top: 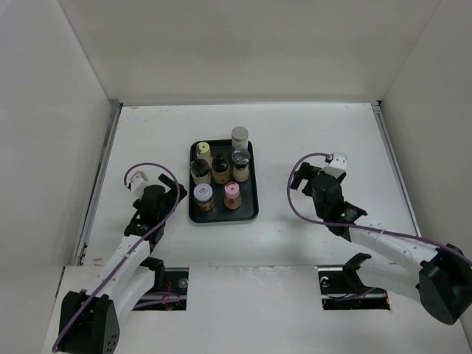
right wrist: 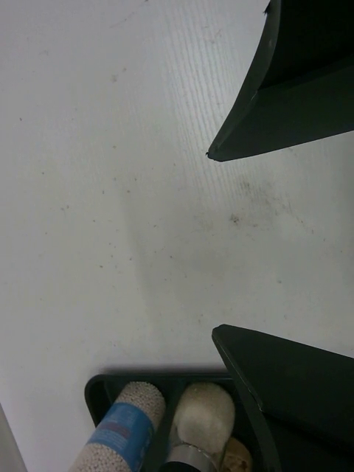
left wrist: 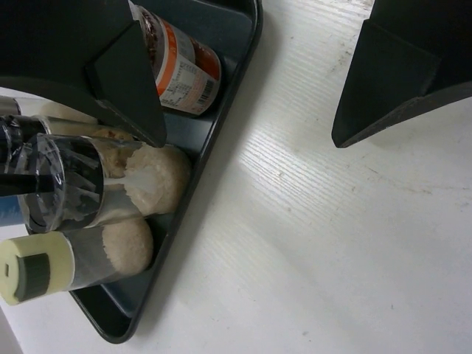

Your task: Organize the condiment bottles

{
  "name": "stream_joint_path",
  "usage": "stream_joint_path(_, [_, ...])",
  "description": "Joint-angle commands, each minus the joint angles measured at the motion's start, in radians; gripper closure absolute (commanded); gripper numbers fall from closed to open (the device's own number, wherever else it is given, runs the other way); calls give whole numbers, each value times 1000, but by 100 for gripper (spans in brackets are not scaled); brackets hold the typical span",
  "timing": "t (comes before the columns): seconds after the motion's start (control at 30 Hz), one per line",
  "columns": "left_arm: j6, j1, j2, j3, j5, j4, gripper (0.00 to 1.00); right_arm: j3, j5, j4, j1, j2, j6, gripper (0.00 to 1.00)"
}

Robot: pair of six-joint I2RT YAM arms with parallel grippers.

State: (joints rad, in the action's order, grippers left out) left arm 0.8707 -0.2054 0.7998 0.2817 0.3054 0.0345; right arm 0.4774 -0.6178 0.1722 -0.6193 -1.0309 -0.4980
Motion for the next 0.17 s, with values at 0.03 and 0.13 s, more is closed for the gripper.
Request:
stream_joint_path(0.03, [-13,-10,-2,39,-19,-5,0,15,21,39,-4,-15,-13,0])
stream_joint_path(0.13, [-28,-15,18,65,-20,21,0,15,21,41,-4,-20,-11,0])
